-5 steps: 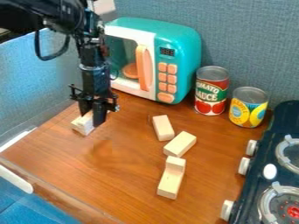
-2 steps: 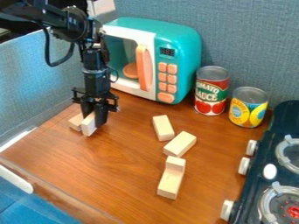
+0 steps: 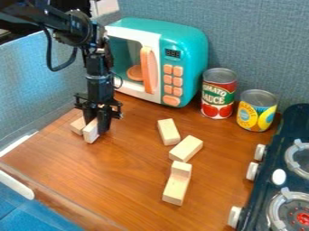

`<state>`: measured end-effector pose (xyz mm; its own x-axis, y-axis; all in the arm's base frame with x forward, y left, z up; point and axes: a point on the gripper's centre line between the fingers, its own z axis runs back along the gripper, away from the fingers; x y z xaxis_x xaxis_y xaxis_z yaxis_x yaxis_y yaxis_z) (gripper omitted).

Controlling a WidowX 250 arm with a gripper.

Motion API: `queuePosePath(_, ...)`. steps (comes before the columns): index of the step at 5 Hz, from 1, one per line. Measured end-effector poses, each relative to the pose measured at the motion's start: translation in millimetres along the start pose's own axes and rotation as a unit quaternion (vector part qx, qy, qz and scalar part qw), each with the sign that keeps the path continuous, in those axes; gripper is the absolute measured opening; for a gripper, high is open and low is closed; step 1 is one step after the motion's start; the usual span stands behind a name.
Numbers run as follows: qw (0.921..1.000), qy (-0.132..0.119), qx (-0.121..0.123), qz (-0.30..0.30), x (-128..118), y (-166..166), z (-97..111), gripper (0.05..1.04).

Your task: Moves the block to the left side of the table

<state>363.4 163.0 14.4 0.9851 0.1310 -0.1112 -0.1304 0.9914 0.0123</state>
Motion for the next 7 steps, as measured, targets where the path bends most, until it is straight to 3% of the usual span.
queuePosePath(2, 0.9996, -0.016, 0.02, -0.012, -1.0, -13.1, 6.8, 0.945)
queuePosePath(3, 0.999, -0.03, 0.032, -0.012, -3.9, -16.3, 17.3, 1.002)
queuePosePath(5, 0.9967, -0.054, 0.054, -0.028, -15.4, -24.6, 40.0, 0.999)
queuePosePath(6, 0.9949, -0.058, 0.057, -0.059, -24.7, -32.2, 53.1, 0.999)
queuePosePath(7, 0.9948, -0.051, 0.057, -0.067, -29.1, -37.0, 52.7, 0.999)
